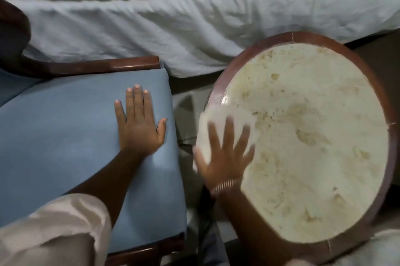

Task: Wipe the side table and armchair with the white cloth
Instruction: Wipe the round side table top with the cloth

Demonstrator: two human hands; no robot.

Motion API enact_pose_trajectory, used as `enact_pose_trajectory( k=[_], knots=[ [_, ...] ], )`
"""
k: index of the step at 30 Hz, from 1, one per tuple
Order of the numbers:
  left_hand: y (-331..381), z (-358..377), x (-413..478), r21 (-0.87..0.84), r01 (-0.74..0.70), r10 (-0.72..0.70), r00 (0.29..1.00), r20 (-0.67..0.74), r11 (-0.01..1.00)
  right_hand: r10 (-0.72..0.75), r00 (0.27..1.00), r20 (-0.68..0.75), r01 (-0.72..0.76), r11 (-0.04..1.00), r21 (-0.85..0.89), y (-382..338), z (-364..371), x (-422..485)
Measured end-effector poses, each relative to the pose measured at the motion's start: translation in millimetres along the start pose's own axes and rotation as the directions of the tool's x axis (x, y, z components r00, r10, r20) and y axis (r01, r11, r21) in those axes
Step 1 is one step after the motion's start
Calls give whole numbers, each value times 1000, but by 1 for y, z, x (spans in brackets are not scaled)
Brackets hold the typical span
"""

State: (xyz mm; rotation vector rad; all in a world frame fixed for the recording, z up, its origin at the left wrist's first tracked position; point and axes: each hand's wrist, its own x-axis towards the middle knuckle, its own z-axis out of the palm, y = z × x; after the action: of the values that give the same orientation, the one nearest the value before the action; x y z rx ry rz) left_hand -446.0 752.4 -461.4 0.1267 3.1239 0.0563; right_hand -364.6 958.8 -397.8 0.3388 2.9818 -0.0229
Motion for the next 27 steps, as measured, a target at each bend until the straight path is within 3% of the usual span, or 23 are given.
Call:
enact_pose_trajectory(
  k=[2, 4, 7, 9, 11, 13, 15, 17, 19, 21, 23, 24, 25, 27],
  knots=[
    [0, -1, 1, -13, -12, 13, 999, 37, 1000, -40, 997, 65, 41, 999, -26, 27, 0, -71],
    [-1, 1, 2, -11, -8, 9, 999, 45, 1000, 8, 992, 123, -9, 1000, 7, 54, -3, -72],
    [0, 6, 0, -29, -15, 15, 1000, 21, 999, 286, 950, 128, -299, 950, 89, 51, -16, 21],
    [-1, 8, 2, -38, -18, 18, 1000, 19, 999, 352, 933, 75, -360, 925, 125, 25, -17, 89],
    [-2, 6, 2, -40, -12, 14, 999, 50, 999, 110, 994, -10, -110, 992, 55, 5, -4, 91],
    [1, -3, 2, -29, 3, 0, 995, 102, 1000, -175, 984, -11, 175, 985, -11, 14, 6, 23],
    [11, -16, 5, -65, 43, -31, 984, 176, 997, -246, 968, 58, 247, 969, -19, 65, 11, -69],
    [36, -27, 9, -168, 18, 16, 979, 203, 986, -99, 984, 147, 103, 994, -21, 139, 2, -118],
    [78, -31, 11, -315, -148, 205, 967, 154, 938, 125, 972, 200, -131, 991, 17, 210, -6, -99],
    [132, -30, 14, -375, -274, 332, 938, 99, 885, 438, 873, 215, -462, 884, 73, 254, -16, -32],
    [177, -28, 19, -321, -236, 282, 954, 104, 917, 604, 779, 172, -627, 759, 175, 265, -23, 60],
    [193, -26, 23, -278, -190, 227, 968, 110, 942, 579, 803, 142, -597, 776, 204, 256, -25, 103],
    [202, -23, 27, -236, -156, 187, 976, 113, 959, 474, 874, 102, -485, 853, 193, 241, -23, 134],
    [209, -20, 33, -182, -154, 177, 977, 117, 971, 127, 992, 16, -128, 990, 59, 203, -11, 143]
  ],
)
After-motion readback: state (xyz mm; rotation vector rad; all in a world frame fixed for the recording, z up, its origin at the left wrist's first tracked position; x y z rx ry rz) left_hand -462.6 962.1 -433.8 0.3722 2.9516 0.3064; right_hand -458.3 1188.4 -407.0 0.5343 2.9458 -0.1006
